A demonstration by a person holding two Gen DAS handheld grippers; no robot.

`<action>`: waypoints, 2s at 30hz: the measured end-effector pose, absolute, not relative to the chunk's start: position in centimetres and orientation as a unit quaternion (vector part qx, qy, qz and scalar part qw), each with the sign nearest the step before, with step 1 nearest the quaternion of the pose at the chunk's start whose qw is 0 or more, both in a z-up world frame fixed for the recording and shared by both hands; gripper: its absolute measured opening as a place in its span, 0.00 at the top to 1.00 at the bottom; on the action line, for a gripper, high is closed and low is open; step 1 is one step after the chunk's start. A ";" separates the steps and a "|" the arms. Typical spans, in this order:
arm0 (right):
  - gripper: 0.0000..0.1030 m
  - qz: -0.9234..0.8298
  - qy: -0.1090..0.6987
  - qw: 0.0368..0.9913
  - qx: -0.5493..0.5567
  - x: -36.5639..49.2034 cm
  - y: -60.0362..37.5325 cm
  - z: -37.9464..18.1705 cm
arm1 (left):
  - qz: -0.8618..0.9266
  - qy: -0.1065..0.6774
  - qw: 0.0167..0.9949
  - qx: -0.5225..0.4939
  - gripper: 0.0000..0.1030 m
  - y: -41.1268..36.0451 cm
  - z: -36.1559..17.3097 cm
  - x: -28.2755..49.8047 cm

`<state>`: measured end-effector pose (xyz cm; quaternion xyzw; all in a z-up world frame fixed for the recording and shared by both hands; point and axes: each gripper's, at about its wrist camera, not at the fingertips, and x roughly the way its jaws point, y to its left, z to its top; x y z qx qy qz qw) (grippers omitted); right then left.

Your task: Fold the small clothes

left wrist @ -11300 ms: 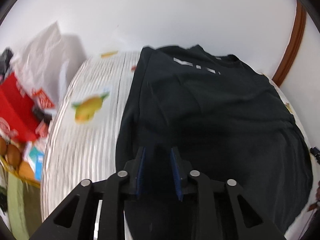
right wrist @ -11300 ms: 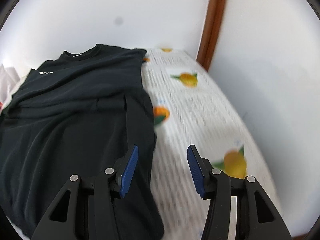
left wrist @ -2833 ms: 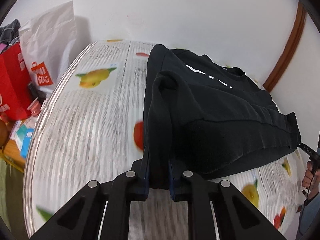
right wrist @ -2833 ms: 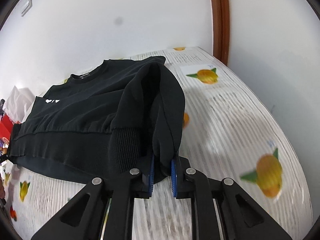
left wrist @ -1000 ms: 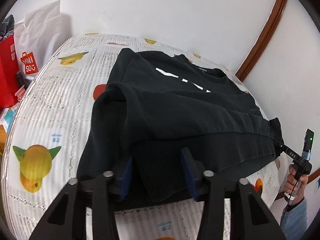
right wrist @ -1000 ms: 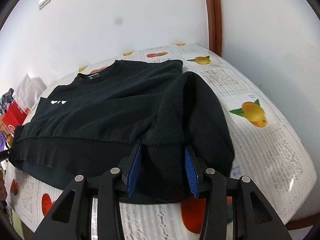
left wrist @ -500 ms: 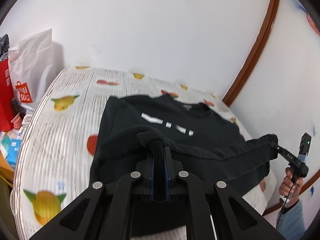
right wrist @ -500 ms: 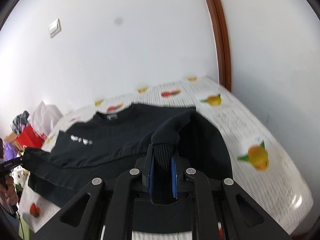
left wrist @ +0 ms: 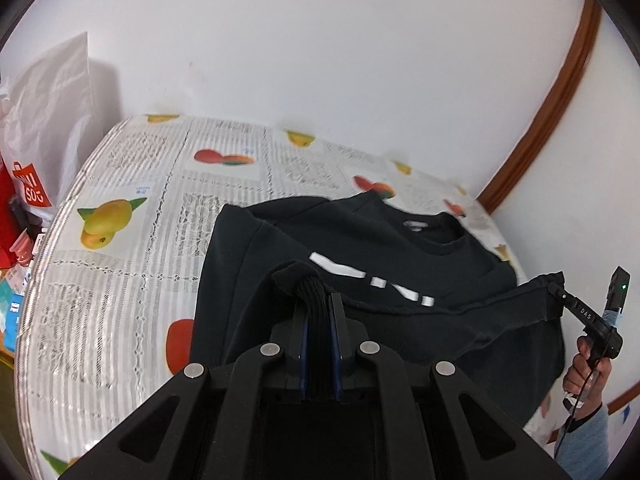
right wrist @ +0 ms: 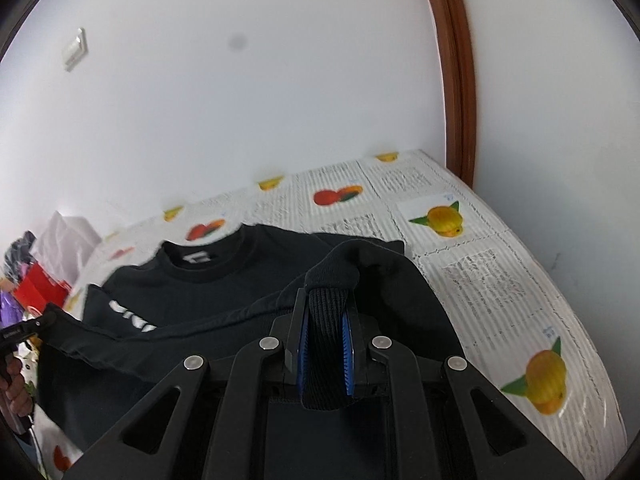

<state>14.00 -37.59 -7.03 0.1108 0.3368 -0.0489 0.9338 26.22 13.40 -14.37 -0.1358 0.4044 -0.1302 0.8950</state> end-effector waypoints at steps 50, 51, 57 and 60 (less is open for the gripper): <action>0.75 -0.019 0.424 0.905 0.037 19.3 -33.5 -11.3 | -0.121 0.449 0.883 -0.064 0.58 10.5 -16.6 30.6; 0.75 -0.023 0.419 0.907 0.029 20.0 -33.6 -11.1 | -0.118 0.449 0.883 -0.067 0.58 10.7 -16.6 31.0; 0.73 -0.025 0.394 0.919 -0.008 22.4 -34.0 -8.7 | -0.104 0.444 0.888 -0.061 0.58 12.1 -16.5 32.4; 0.72 -0.029 0.370 0.929 -0.015 22.6 -34.5 -7.3 | -0.099 0.449 0.887 -0.049 0.58 12.2 -16.8 33.1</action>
